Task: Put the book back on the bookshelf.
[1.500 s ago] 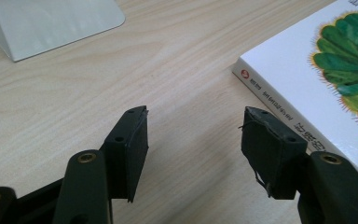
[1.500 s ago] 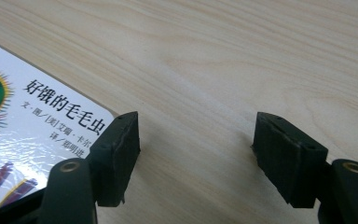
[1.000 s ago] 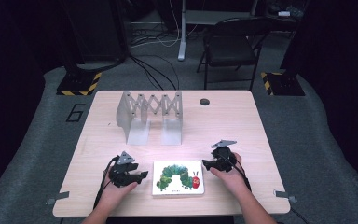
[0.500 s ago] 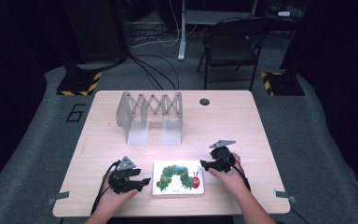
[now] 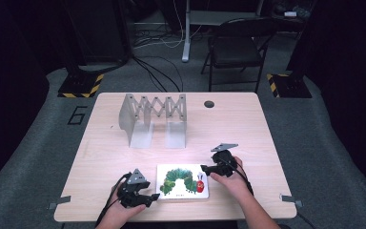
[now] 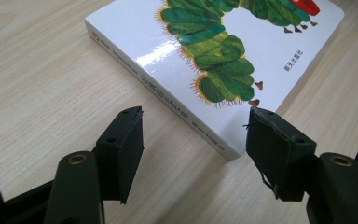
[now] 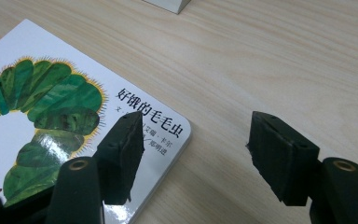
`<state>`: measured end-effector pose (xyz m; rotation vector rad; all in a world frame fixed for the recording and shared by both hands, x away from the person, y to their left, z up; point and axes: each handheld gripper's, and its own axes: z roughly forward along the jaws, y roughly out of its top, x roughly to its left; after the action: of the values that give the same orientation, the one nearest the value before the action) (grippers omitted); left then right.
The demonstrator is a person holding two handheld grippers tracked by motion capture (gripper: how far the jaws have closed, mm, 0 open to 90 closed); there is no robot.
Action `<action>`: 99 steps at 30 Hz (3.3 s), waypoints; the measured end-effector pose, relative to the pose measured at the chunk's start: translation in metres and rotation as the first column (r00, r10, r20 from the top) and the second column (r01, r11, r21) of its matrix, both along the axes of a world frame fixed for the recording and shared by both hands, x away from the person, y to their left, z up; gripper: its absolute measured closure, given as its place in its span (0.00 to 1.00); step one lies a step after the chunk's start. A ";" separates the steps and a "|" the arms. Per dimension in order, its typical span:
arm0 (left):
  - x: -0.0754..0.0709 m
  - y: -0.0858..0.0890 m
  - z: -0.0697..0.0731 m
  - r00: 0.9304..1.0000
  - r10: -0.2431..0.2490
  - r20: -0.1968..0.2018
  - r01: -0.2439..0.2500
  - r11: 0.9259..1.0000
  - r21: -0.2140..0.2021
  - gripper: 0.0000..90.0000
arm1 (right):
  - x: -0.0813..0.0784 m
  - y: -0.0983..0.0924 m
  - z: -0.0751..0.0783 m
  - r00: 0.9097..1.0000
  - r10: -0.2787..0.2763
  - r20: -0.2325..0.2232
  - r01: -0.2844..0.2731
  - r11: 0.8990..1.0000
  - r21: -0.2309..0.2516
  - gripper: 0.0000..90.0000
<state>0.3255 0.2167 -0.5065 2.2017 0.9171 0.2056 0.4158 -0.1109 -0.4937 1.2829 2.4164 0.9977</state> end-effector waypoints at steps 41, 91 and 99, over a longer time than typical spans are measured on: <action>-0.014 -0.028 -0.011 0.997 -0.031 0.067 0.025 0.996 0.089 0.37 | 0.012 0.020 -0.011 0.991 0.045 -0.126 -0.041 0.999 0.035 0.43; -0.010 -0.037 -0.016 0.994 -0.006 0.110 -0.001 0.997 0.072 0.31 | 0.023 0.016 -0.011 0.983 -0.049 -0.174 0.063 0.995 0.076 0.42; -0.010 -0.038 -0.017 0.994 -0.002 0.112 -0.005 0.998 0.068 0.31 | 0.025 0.014 -0.010 0.979 -0.067 -0.190 0.085 0.992 0.088 0.44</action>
<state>0.3155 0.1791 -0.5233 2.2271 0.8610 0.3622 0.4406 -0.0965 -0.5040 1.5551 2.4585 1.0254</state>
